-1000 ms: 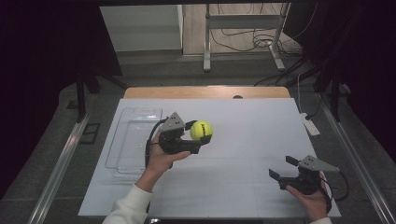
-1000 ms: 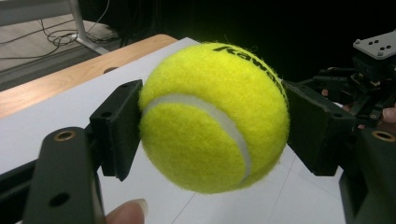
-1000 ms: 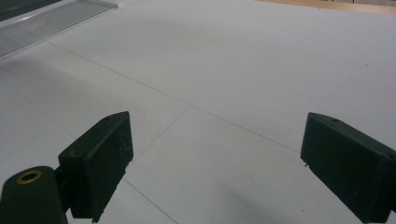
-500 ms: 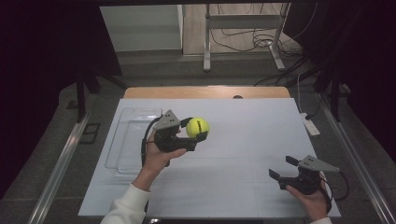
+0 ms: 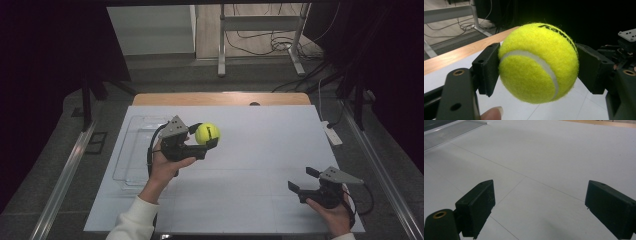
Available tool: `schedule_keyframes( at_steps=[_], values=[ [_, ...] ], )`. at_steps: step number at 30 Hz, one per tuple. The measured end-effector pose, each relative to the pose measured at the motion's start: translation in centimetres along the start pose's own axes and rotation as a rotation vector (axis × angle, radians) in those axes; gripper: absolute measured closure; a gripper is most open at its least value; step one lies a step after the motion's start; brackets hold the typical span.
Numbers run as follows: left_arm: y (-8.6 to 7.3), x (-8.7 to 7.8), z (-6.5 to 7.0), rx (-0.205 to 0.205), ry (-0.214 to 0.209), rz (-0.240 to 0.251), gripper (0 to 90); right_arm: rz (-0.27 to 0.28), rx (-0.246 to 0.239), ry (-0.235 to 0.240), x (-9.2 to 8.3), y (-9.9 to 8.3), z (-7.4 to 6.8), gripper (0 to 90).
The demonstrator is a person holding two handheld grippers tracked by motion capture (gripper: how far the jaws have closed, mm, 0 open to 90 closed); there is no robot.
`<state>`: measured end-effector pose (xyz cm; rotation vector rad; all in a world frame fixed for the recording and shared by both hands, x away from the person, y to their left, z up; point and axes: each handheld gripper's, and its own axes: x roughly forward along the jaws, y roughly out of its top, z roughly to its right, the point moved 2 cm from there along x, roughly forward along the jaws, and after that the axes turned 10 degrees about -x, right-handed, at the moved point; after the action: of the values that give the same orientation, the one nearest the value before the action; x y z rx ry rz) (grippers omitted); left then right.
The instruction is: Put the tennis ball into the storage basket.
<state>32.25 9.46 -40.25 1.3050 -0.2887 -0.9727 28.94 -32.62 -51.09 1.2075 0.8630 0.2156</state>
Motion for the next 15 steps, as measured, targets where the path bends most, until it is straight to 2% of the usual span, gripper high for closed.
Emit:
schedule_keyframes(
  at_steps=[9,15],
  values=[
    [0.2,-0.6,-0.8,-0.009,0.030,0.017,27.0,0.002,0.001,0.001,0.0,0.0,0.0,9.5],
    [0.2,-0.8,-1.1,0.000,0.061,0.021,27.0,0.001,-0.001,0.000,0.0,0.0,0.0,9.5]
  ],
)
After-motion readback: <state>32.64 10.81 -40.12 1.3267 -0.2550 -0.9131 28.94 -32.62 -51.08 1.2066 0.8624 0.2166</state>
